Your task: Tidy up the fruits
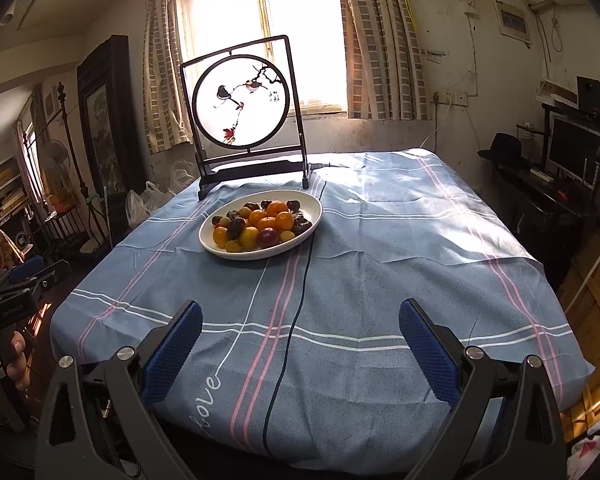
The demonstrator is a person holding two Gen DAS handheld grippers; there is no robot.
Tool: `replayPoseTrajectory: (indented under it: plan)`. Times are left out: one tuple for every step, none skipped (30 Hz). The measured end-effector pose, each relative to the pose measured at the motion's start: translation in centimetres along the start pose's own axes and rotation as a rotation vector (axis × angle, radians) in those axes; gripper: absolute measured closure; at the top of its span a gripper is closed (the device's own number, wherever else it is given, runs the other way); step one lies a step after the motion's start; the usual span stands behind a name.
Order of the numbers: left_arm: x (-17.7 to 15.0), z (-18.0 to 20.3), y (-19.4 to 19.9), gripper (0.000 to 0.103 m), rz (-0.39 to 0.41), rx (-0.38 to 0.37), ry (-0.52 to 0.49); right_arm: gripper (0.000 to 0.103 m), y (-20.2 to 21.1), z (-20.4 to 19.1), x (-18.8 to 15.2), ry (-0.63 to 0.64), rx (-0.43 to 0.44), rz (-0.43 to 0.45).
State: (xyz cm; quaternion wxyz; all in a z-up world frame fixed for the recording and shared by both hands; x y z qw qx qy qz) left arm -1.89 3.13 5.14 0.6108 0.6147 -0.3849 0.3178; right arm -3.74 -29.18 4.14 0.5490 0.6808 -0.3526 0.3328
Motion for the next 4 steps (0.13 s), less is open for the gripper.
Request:
replayPoseTrajectory:
  plan:
    - [-0.03, -0.05, -0.09, 0.005, -0.005, 0.0, 0.003, 0.004, -0.03, 0.06, -0.02, -0.001, 0.0, 0.0]
    - [-0.07, -0.12, -0.12, 0.005, -0.006, 0.007, 0.002, 0.004, -0.04, 0.06, -0.03, 0.0, -0.001, -0.001]
    - [-0.11, -0.14, -0.14, 0.005, -0.006, 0.014, -0.001, 0.004, -0.03, 0.12, -0.05, -0.001, -0.003, -0.001]
    - [-0.16, -0.12, -0.13, 0.005, -0.005, 0.018, -0.006, 0.004, -0.05, 0.2, -0.08, -0.002, -0.004, -0.002]
Point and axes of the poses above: each gripper's, at about its wrist camera, not at the fingertips, and y roughly against the way its jaws point, z to its right, x to its top, the point moved 2 cm from there along -y, roughly the way its jaws point, and after that the axes turned 3 degrees about -y, right-handed, at the moved point
